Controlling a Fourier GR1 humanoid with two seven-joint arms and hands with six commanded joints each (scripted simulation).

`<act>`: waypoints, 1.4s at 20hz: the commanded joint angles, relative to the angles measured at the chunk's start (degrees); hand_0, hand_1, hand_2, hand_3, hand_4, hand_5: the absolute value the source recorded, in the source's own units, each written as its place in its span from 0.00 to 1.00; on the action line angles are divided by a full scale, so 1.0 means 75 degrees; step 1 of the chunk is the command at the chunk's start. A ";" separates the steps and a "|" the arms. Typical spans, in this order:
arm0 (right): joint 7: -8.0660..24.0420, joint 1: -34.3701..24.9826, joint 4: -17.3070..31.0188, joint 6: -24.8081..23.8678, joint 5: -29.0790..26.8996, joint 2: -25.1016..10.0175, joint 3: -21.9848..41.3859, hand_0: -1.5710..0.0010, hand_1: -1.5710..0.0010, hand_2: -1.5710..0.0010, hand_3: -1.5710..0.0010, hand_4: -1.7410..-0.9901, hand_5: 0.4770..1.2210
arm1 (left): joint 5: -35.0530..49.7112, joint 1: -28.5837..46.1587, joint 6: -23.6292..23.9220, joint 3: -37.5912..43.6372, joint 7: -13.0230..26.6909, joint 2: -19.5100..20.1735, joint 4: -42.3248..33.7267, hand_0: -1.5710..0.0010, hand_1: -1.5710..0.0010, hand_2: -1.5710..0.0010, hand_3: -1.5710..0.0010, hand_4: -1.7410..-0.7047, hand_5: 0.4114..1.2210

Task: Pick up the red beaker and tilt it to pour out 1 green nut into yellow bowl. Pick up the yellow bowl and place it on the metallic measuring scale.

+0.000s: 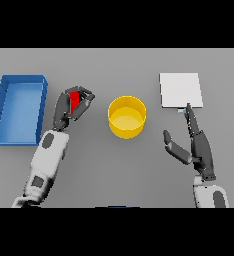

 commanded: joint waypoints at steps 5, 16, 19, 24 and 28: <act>-0.0007 -0.0093 0.0140 -0.0102 0.0185 0.0057 0.0068 1.00 1.00 1.00 1.00 0.74 0.26 | 0.0052 -0.0113 0.0217 0.0008 0.0220 -0.0036 -0.0108 0.07 0.07 0.07 0.10 0.05 0.89; -0.0168 -0.0042 0.0219 -0.0257 0.0531 -0.0038 0.0117 1.00 1.00 1.00 1.00 0.86 0.25 | -0.2008 -0.0533 -0.0395 -0.2049 0.1947 0.1271 -0.1732 0.01 0.01 0.01 0.01 0.01 0.89; -0.0188 0.0002 0.0188 -0.0284 0.0609 -0.0059 0.0138 1.00 1.00 1.00 1.00 0.86 0.25 | -0.2273 -0.0491 -0.0568 -0.2405 0.2275 0.1369 -0.2013 0.01 0.01 0.01 0.01 0.01 0.88; -0.0264 0.0023 0.0085 -0.0170 0.0511 0.0005 0.0209 1.00 1.00 1.00 1.00 0.90 0.28 | -0.3460 -0.1266 -0.1145 -0.3468 0.2956 0.1802 -0.1882 0.00 0.00 0.00 0.00 0.00 0.92; -0.0257 0.0068 0.0032 -0.0175 0.0564 0.0000 0.0240 1.00 1.00 1.00 1.00 0.90 0.29 | -0.4525 -0.2203 -0.1964 -0.4557 0.3147 0.2032 -0.1424 0.00 0.00 0.00 0.00 0.00 0.97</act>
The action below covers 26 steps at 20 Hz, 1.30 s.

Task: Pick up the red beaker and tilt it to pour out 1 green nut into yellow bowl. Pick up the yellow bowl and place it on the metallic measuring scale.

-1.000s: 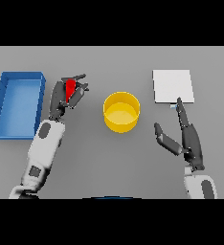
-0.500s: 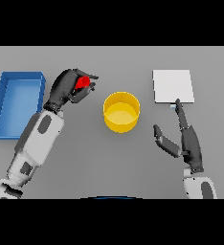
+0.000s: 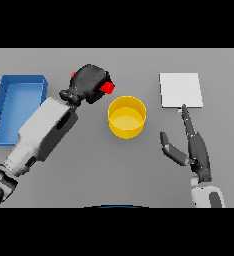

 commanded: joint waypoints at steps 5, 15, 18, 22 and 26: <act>-0.0010 -0.0099 0.0161 0.0060 -0.0141 0.0015 -0.0068 1.00 1.00 1.00 1.00 0.90 0.27 | -0.1004 -0.0954 -0.1103 -0.1205 -0.0163 0.0100 0.0555 0.00 0.00 0.00 0.00 0.15 0.99; 0.0022 -0.0089 0.0162 0.0182 -0.0242 0.0016 -0.0052 1.00 1.00 1.00 1.00 0.90 0.30 | -0.2766 -0.2305 -0.1806 -0.2833 -0.0544 -0.0119 0.1742 0.00 0.00 0.00 0.00 0.02 1.00; 0.0076 -0.0018 0.0030 0.0200 -0.0216 -0.0008 -0.0019 1.00 1.00 1.00 1.00 0.91 0.29 | -0.3045 -0.2428 -0.1809 -0.3057 -0.0479 -0.0241 0.1849 0.00 0.00 0.00 0.00 0.01 1.00; 0.0009 -0.0159 0.0207 0.0142 -0.0246 0.0061 -0.0063 1.00 1.00 1.00 1.00 0.92 0.30 | -0.3472 -0.2540 -0.1590 -0.3382 -0.0380 -0.0379 0.1903 0.00 0.00 0.00 0.00 0.00 1.00; -0.0014 -0.0109 0.0158 -0.0027 -0.0030 0.0077 -0.0018 1.00 1.00 1.00 1.00 0.88 0.27 | -0.4039 -0.2682 -0.1682 -0.3965 -0.0524 -0.0443 0.1878 0.00 0.00 0.00 0.00 0.01 1.00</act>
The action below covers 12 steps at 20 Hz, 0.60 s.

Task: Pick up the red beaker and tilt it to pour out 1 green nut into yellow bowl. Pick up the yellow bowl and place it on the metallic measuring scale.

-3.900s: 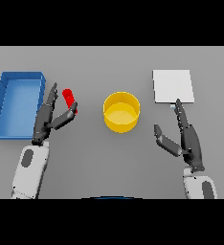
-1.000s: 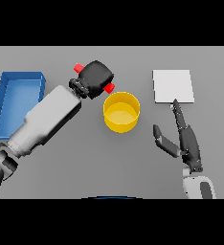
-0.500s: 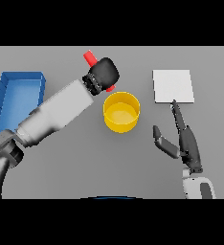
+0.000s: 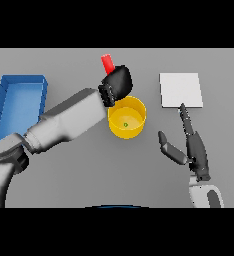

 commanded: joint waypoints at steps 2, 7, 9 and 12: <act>0.0016 -0.0139 0.0056 -0.0029 -0.0007 0.0015 -0.0029 1.00 1.00 1.00 1.00 0.88 0.27 | -0.0215 -0.0245 -0.0009 -0.0210 -0.0227 -0.0061 0.0090 0.00 0.00 0.00 0.00 0.01 1.00; -0.0011 -0.0089 -0.0018 0.0030 -0.0002 -0.0016 0.0010 1.00 1.00 1.00 1.00 0.92 0.27 | -0.0829 -0.0659 -0.0429 -0.0886 -0.0538 -0.0406 0.0445 0.00 0.00 0.00 0.00 0.01 1.00; 0.0068 -0.0107 -0.0011 -0.0028 0.0110 0.0031 0.0073 1.00 1.00 1.00 1.00 0.93 0.28 | -0.0909 -0.0898 -0.0367 -0.0886 -0.0623 -0.0478 0.0654 0.00 0.00 0.00 0.00 0.01 1.00; 0.0033 -0.0105 0.0008 0.0050 0.0032 -0.0014 0.0046 1.00 1.00 1.00 1.00 0.94 0.28 | -0.0747 -0.1304 -0.0134 -0.0562 -0.0881 -0.0400 0.0746 0.00 0.00 0.00 0.00 0.01 1.00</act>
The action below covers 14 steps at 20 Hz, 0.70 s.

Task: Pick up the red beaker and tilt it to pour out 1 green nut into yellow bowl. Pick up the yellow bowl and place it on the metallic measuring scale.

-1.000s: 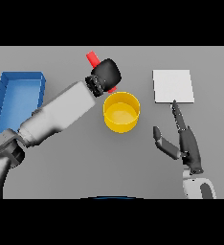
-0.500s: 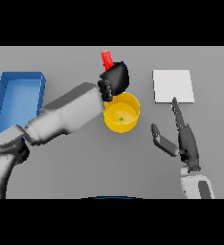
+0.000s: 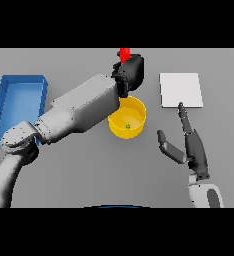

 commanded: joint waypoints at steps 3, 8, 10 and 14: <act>-0.0074 0.0050 0.0017 -0.0108 0.0171 -0.0007 0.0040 1.00 1.00 1.00 1.00 0.95 0.28 | 0.0199 -0.0668 0.0133 0.0496 -0.0141 0.0190 0.0514 0.00 0.00 0.00 0.00 0.01 1.00; 0.0071 -0.0018 -0.0006 -0.0075 0.0057 0.0036 0.0014 1.00 1.00 1.00 1.00 0.97 0.27 | 0.1133 -0.1326 0.0429 0.1934 -0.0080 0.0716 0.1353 0.00 0.00 0.00 0.22 0.01 1.00; -0.0140 0.0038 0.0038 -0.0159 0.0147 0.0071 0.0056 1.00 1.00 1.00 1.00 0.99 0.27 | 0.1747 -0.1559 0.0273 0.2777 0.0333 0.0891 0.1851 0.00 0.00 0.00 0.14 0.01 1.00; -0.0081 -0.0096 0.0146 -0.0124 0.0020 0.0098 0.0007 1.00 1.00 1.00 1.00 0.98 0.26 | 0.3046 -0.1560 0.0497 0.4381 0.1092 0.1596 0.2422 0.00 0.00 0.00 0.08 0.00 1.00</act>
